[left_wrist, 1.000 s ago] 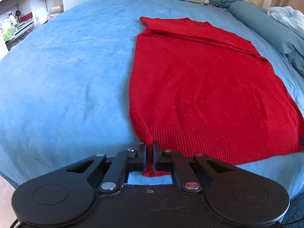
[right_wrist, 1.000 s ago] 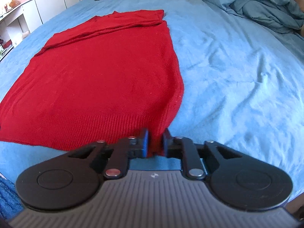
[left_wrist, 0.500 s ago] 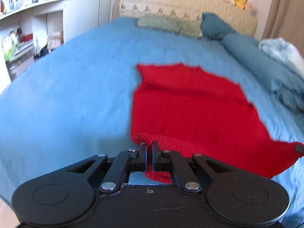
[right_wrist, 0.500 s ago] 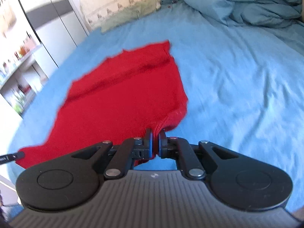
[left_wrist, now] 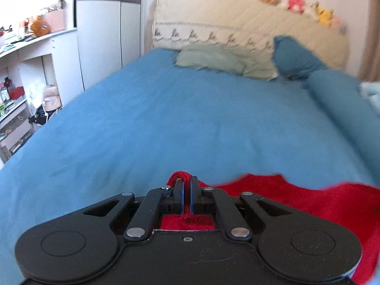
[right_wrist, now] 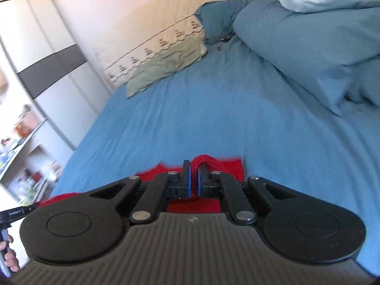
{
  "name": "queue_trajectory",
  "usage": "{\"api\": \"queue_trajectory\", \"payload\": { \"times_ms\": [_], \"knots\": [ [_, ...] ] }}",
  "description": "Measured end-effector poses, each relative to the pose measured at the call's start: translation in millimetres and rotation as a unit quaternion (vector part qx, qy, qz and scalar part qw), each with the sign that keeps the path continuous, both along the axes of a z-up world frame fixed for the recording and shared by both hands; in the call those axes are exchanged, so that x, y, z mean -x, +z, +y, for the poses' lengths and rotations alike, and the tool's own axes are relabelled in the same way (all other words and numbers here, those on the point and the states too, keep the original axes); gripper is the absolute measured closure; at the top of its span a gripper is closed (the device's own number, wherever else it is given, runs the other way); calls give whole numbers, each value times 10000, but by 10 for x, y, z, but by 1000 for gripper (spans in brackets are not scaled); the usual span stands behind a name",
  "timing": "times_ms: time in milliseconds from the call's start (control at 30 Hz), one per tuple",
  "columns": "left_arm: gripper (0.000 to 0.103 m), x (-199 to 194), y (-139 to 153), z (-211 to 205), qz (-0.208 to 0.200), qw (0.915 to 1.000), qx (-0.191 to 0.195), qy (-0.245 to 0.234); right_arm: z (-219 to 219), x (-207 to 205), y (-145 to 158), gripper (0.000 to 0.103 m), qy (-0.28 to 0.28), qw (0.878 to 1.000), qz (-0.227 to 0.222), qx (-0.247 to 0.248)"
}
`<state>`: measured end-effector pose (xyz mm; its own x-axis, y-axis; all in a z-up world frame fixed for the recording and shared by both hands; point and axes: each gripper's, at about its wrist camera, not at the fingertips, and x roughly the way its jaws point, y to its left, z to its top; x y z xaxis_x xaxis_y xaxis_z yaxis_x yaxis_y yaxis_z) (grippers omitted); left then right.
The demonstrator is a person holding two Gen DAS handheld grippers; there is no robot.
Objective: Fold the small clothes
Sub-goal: 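Lift the hem with both tools and fold it toward the collar, release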
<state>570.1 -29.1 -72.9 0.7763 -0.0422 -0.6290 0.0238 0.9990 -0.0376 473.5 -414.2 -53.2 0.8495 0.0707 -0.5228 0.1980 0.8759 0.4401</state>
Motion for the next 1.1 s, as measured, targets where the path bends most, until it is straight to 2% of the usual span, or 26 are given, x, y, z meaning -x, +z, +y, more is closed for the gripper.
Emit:
{"api": "queue_trajectory", "payload": {
  "times_ms": [133, 200, 300, 333, 400, 433, 467, 500, 533, 567, 600, 667, 733, 800, 900, 967, 1033, 1100],
  "knots": [
    [99, -711, -771, -80, 405, 9987, -212, 223, -100, -866, -791, 83, -119, 9993, 353, -32],
    [99, -853, -963, -72, 507, 9977, -247, 369, -116, -1073, -1014, 83, -127, 9990, 430, 68],
    [97, -958, -1028, -70, 635, 9969, -31, 460, -127, -1229, -1137, 82, 45, 9987, 427, 288],
    [91, -954, -1002, -81, 609, 9970, -12, 487, -155, -1253, -1142, 82, 93, 9986, 442, 259],
    [59, -972, -880, -87, 537, 9972, -115, 503, -198, -1269, -1110, 76, 169, 9987, 443, 202],
    [32, -931, -783, -99, 434, 9977, -172, 493, -197, -1268, -1069, 60, 229, 9983, 465, 268],
    [27, -851, -673, -106, 260, 9984, -217, 450, -168, -1257, -1004, 24, 232, 9977, 454, 454],
    [27, -728, -548, -106, 55, 9991, -206, 379, -98, -1202, -914, 7, 174, 9965, 387, 723],
    [24, -606, -443, -111, -31, 9995, -176, 246, -9, -1088, -815, 0, 164, 9947, 232, 985],
    [9, -447, -355, -130, 0, 9999, -131, 63, 107, -937, -714, 0, 307, 9928, 47, 1157],
    [0, -295, -311, -167, 76, 9999, -110, -61, 220, -845, -641, 0, 492, 9913, 22, 1224],
    [0, 28, -356, -248, 296, 9993, -98, -226, 510, -616, -556, 0, 713, 9891, 33, 1284],
    [0, 301, -536, -345, 609, 9971, -161, -429, 799, -460, -582, 0, 1009, 9870, 72, 1253],
    [0, 489, -797, -425, 969, 9937, -337, -450, 1116, -357, -694, 0, 1247, 9831, 225, 1323],
    [0, 678, -1086, -422, 1133, 9902, -695, -424, 1406, -328, -979, 0, 1493, 9764, 584, 1446],
    [0, 744, -1213, -352, 1249, 9880, -813, -407, 1417, -304, -1181, 0, 1514, 9711, 853, 1639],
    [0, 776, -1249, -211, 1248, 9898, -537, -417, 1311, -229, -1309, 0, 1465, 9668, 1033, 1818],
    [0, 774, -1266, -145, 1301, 9893, -455, -479, 1056, -93, -1362, 0, 1429, 9658, 1020, 1907]
  ]
}}
